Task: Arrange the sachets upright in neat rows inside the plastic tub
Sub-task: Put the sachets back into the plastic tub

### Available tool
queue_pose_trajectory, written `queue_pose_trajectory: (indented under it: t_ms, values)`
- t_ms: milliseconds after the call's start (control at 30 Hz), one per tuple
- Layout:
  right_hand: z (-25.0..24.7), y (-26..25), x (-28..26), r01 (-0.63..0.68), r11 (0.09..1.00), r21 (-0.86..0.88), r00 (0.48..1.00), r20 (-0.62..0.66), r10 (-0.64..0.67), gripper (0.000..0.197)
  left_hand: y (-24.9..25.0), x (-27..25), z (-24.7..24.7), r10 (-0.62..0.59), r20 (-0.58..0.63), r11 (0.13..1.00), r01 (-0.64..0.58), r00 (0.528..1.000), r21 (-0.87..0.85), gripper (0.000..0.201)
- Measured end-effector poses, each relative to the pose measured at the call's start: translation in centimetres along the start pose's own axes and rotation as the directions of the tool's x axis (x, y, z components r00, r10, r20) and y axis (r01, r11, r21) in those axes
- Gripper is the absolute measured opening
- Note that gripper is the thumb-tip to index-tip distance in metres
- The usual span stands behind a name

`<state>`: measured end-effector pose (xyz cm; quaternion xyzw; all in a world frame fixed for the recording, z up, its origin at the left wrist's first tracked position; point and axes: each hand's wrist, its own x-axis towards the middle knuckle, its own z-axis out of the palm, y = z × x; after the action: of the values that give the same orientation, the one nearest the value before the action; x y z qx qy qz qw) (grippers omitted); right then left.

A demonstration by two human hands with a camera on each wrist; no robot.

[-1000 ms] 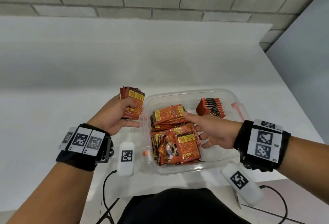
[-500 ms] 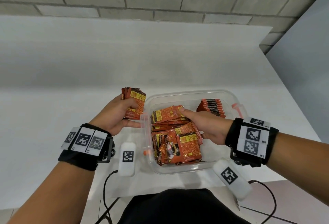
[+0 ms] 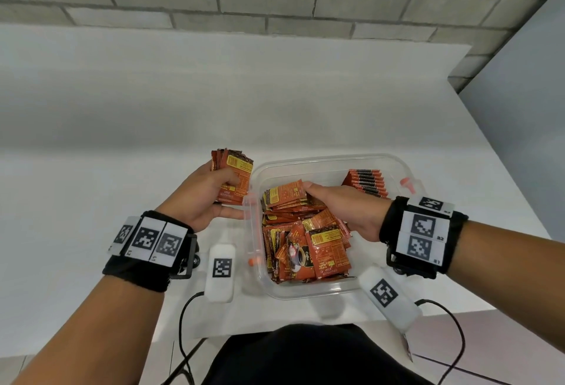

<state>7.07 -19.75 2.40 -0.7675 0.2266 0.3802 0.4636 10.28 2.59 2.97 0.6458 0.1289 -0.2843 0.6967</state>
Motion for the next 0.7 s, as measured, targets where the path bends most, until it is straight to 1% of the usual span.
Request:
queue_pose_trajectory:
  t_ms: [100, 200, 233, 267, 300, 333, 367, 400, 467, 533, 567, 633, 700]
  values:
    - [-0.5, -0.2, -0.3, 0.018, 1.000, -0.015, 1.000, -0.021, -0.018, 0.070, 0.0, -0.1, -0.1, -0.004, 0.000, 1.000, 0.004, 1.000, -0.004, 0.031]
    - [-1.0, -0.3, -1.2, 0.079, 0.996, -0.027, 0.997, -0.023, -0.080, 0.064, -0.1, -0.1, -0.2, -0.008, -0.002, 1.000, 0.008, 1.000, -0.008, 0.029]
    - [-1.1, -0.2, -1.7, 0.110, 0.992, -0.067, 0.993, -0.024, -0.112, 0.061, -0.1, -0.1, -0.4, -0.009, -0.007, 1.000, 0.009, 1.000, -0.005, 0.028]
    - [-1.2, -0.1, -2.2, 0.150, 0.975, -0.166, 0.987, -0.038, -0.158, 0.058, -0.1, 0.0, -0.5, -0.010, -0.015, 1.000, 0.010, 1.000, 0.005, 0.027]
    - [-1.4, 0.0, -2.8, 0.184, 0.926, -0.329, 0.974, -0.067, -0.217, 0.055, -0.1, 0.0, -0.7, -0.010, -0.027, 1.000, 0.011, 1.000, 0.020, 0.026]
    - [-1.6, 0.1, -3.4, 0.212, 0.837, -0.505, 0.951, -0.089, -0.295, 0.051, -0.2, 0.1, -0.8, -0.010, -0.041, 0.999, 0.012, 0.999, 0.036, 0.026]
    - [-1.8, 0.1, -3.8, 0.233, 0.730, -0.642, 0.926, -0.083, -0.369, 0.046, -0.2, 0.2, -1.0, -0.009, -0.054, 0.999, 0.012, 0.999, 0.049, 0.026]
    - [-2.0, 0.1, -4.2, 0.252, 0.647, -0.719, 0.906, -0.059, -0.418, 0.042, -0.3, 0.2, -1.3, -0.006, -0.065, 0.998, 0.010, 0.998, 0.059, 0.026]
    - [-2.1, -0.2, -4.6, 0.291, 0.536, -0.793, 0.886, 0.012, -0.463, 0.037, -0.3, 0.2, -1.6, 0.001, -0.077, 0.997, 0.005, 0.997, 0.074, 0.026]
    - [-1.8, -0.5, -4.6, 0.335, 0.432, -0.837, 0.880, 0.115, -0.460, 0.040, -0.2, 0.2, -1.8, 0.012, -0.085, 0.996, -0.005, 0.996, 0.086, 0.026]
    - [-1.5, -0.6, -4.5, 0.369, 0.394, -0.842, 0.876, 0.173, -0.450, 0.044, -0.1, 0.2, -1.9, 0.019, -0.089, 0.996, -0.011, 0.996, 0.088, 0.025]
    - [-0.8, -0.8, -4.1, 0.418, 0.356, -0.836, 0.873, 0.260, -0.413, 0.053, 0.1, 0.1, -1.9, 0.032, -0.089, 0.996, -0.024, 0.996, 0.088, 0.025]
    - [-0.1, -0.9, -3.6, 0.436, 0.343, -0.832, 0.875, 0.303, -0.378, 0.055, 0.3, 0.0, -1.7, 0.044, -0.084, 0.995, -0.037, 0.995, 0.088, 0.025]
